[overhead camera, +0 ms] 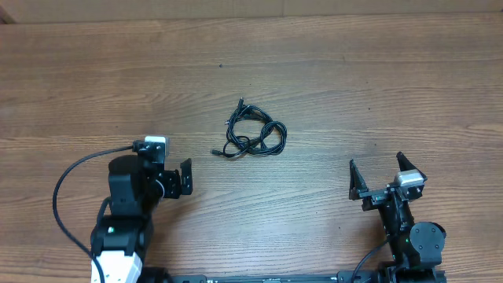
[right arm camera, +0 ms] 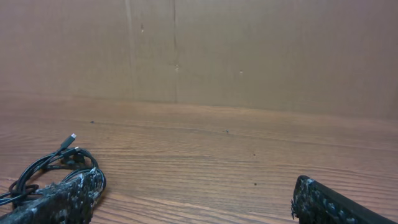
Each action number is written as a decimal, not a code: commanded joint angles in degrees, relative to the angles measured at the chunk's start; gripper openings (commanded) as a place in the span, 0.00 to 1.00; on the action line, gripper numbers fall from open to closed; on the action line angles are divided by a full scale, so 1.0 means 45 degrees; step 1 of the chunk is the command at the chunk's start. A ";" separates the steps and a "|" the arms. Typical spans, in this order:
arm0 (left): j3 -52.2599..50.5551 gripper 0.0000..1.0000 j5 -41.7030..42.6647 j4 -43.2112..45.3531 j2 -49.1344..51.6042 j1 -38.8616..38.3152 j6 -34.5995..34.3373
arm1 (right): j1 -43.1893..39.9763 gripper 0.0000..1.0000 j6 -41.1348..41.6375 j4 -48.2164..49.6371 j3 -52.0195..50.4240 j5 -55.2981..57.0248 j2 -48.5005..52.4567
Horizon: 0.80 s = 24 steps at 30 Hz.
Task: Untangle cables
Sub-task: 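Raise the left gripper and move it toward the black cable bundle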
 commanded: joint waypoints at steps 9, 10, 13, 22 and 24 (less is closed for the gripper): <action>0.1035 1.00 0.0233 -0.0525 0.1355 -0.0087 0.0257 | 0.0068 1.00 -0.0015 0.0063 -0.0136 -0.0102 -0.0131; 0.1035 1.00 0.0233 -0.0534 0.1384 -0.0087 0.0257 | 0.0068 1.00 -0.0015 0.0063 -0.0136 -0.0102 -0.0131; 0.1039 1.00 0.0233 -0.0563 0.1428 -0.0087 0.0257 | 0.0068 1.00 -0.0015 0.0063 -0.0136 -0.0102 -0.0131; 0.1559 1.00 0.0335 -0.1005 0.2064 -0.0087 0.0262 | 0.0068 1.00 -0.0015 0.0063 -0.0136 -0.0102 -0.0131; 0.1812 1.00 0.0335 -0.1253 0.2419 -0.0087 0.0282 | 0.0068 1.00 -0.0015 0.0058 -0.0136 -0.0102 -0.0131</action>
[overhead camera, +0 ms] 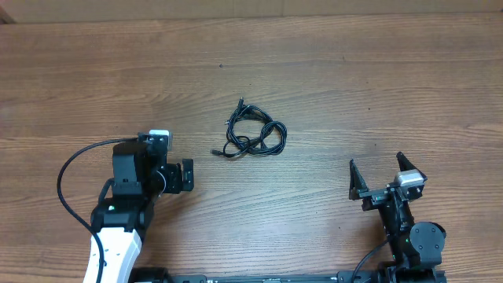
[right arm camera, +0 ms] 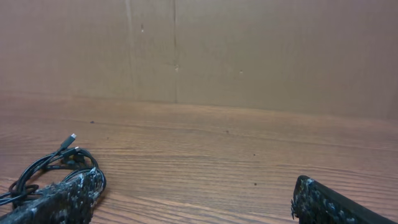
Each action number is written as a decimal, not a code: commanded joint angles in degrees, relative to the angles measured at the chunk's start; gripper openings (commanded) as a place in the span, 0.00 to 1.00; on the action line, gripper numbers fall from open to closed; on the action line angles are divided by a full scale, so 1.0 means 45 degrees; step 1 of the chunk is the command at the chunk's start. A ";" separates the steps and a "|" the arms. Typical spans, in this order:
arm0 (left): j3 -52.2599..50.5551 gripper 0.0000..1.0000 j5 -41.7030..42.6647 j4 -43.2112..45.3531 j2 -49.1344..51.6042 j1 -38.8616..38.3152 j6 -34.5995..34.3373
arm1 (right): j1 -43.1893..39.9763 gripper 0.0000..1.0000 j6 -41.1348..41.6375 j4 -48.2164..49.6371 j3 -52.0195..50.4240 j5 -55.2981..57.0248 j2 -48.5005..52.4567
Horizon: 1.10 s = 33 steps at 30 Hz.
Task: Untangle cables
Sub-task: 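Raise the left gripper and move it toward the black cable bundle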
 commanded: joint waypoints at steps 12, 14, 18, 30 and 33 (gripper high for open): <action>0.2021 1.00 0.0350 -0.1292 0.2657 -0.0087 0.0350 | 0.0068 1.00 -0.0019 0.0063 -0.0136 -0.0102 -0.0131; 0.2098 1.00 0.0369 -0.1316 0.2851 -0.0087 0.0350 | 0.0068 1.00 -0.0019 0.0063 -0.0136 -0.0102 -0.0131; 0.2210 1.00 0.0452 -0.1345 0.3079 -0.0199 0.0447 | 0.0068 1.00 -0.0019 0.0063 -0.0136 -0.0102 -0.0131; 0.2341 1.00 0.0306 -0.1481 0.3405 -0.1336 0.1015 | 0.0068 1.00 -0.0019 0.0063 -0.0136 -0.0102 -0.0131; 0.2341 1.00 0.0413 -0.1413 0.3449 -0.1360 0.1015 | 0.0068 1.00 -0.0019 0.0063 -0.0136 -0.0102 -0.0131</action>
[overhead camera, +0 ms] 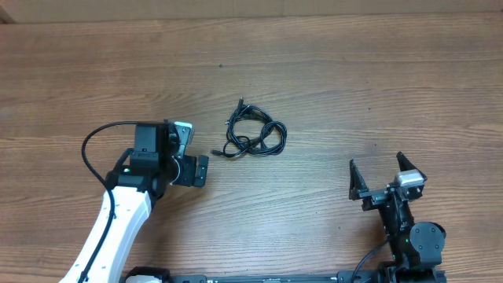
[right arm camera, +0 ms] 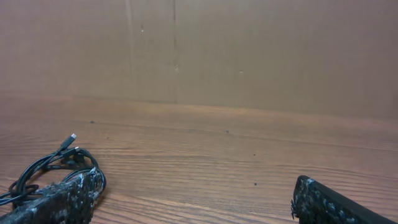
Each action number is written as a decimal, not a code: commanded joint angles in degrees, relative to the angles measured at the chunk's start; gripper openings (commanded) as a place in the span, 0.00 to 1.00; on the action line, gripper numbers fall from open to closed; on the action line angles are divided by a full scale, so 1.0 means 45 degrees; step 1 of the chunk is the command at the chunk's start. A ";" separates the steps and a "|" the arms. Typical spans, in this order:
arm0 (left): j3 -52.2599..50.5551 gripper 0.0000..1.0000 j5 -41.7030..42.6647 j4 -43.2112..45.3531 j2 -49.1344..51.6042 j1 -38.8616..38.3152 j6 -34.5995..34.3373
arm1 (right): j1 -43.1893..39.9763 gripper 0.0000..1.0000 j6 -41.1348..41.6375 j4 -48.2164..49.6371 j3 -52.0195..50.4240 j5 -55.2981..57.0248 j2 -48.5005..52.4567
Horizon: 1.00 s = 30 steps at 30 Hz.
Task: Untangle cables
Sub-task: 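Raise the left gripper and move it toward the black cable bundle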
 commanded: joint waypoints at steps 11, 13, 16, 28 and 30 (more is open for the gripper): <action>0.0369 1.00 0.0685 0.0432 0.0136 -0.0107 0.0257 | 0.0068 1.00 -0.0015 0.0063 -0.0136 -0.0102 -0.0131; 0.0369 1.00 0.0680 0.0471 0.0136 -0.0107 0.0257 | 0.0068 1.00 -0.0015 0.0063 -0.0136 -0.0102 -0.0131; 0.0369 1.00 0.0675 0.0471 0.0141 -0.0107 0.0257 | 0.0068 1.00 -0.0015 0.0063 -0.0136 -0.0102 -0.0131; 0.0369 1.00 0.0675 0.0491 0.0141 -0.0107 0.0257 | 0.0068 1.00 -0.0015 0.0063 -0.0136 -0.0102 -0.0131; 0.0369 1.00 0.0680 0.0491 0.0136 -0.0107 0.0257 | 0.0068 1.00 -0.0015 0.0063 -0.0136 -0.0102 -0.0131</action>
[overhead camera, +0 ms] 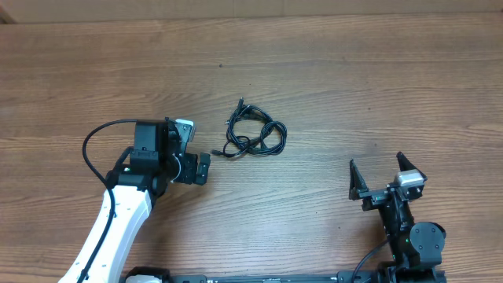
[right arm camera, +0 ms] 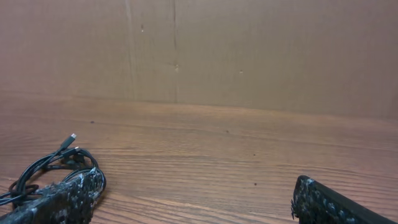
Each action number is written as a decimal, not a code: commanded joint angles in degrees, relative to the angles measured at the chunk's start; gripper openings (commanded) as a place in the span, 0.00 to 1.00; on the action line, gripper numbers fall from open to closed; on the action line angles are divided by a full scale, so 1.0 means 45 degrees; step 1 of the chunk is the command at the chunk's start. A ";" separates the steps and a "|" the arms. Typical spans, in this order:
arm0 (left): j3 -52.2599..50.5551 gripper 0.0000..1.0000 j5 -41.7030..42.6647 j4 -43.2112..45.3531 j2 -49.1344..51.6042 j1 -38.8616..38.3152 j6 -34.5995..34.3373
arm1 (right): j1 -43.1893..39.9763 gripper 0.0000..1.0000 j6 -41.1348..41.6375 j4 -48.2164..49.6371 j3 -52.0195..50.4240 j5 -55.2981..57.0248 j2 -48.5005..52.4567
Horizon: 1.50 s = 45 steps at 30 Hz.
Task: Untangle cables
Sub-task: 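Raise the left gripper and move it toward the black cable bundle, then lower the left gripper onto the cable bundle and close on the cables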
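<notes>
A tangled bundle of thin black cable (overhead camera: 254, 135) lies on the wooden table (overhead camera: 354, 94), with one plug end poking out toward the left. My left gripper (overhead camera: 207, 168) is just left of the bundle and slightly nearer me, pointing at it; its fingers look open and hold nothing. My right gripper (overhead camera: 382, 174) rests at the near right, wide open and empty, well away from the bundle. In the right wrist view the cable (right arm camera: 43, 168) shows at the far left, beyond the left finger (right arm camera: 68, 199).
A brown cardboard wall (right arm camera: 249, 56) stands along the far edge of the table. The left arm's own black lead (overhead camera: 98, 137) loops out to its left. Bare wood surrounds the bundle.
The left gripper has shifted only a touch closer to the cable bundle. The bundle and the right arm have not moved.
The left gripper was first low at the near left, far from the bundle. It then stood slightly further forward, then much closer beside the bundle's left end, where it is now. The right gripper stayed open at rest and the cable lay untouched.
</notes>
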 commanded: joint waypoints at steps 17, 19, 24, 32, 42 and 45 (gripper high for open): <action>0.0350 0.99 0.0384 -0.0083 0.0083 -0.0107 0.0243 | 0.0068 1.00 -0.0010 0.0068 -0.0136 -0.0102 -0.0126; 0.0350 1.00 0.0379 -0.0034 0.0083 -0.0112 0.0092 | 0.0068 1.00 -0.0010 0.0068 -0.0136 -0.0102 -0.0126; 0.0413 1.00 0.0330 0.0000 0.0112 -0.0112 0.0024 | 0.0068 1.00 -0.0010 0.0068 -0.0136 -0.0102 -0.0126; 0.3808 1.00 0.0330 -0.2662 0.2089 -0.0359 -0.0612 | 0.0068 1.00 -0.0010 0.0068 -0.0136 -0.0102 -0.0126; 0.7771 1.00 -0.0729 -0.5061 0.4954 -0.1613 -0.1967 | 0.0068 1.00 -0.0010 0.0068 -0.0136 -0.0102 -0.0126; 0.8233 1.00 -0.0729 -0.5382 0.5717 -0.1904 -0.2676 | 0.0068 1.00 -0.0010 0.0068 -0.0136 -0.0102 -0.0126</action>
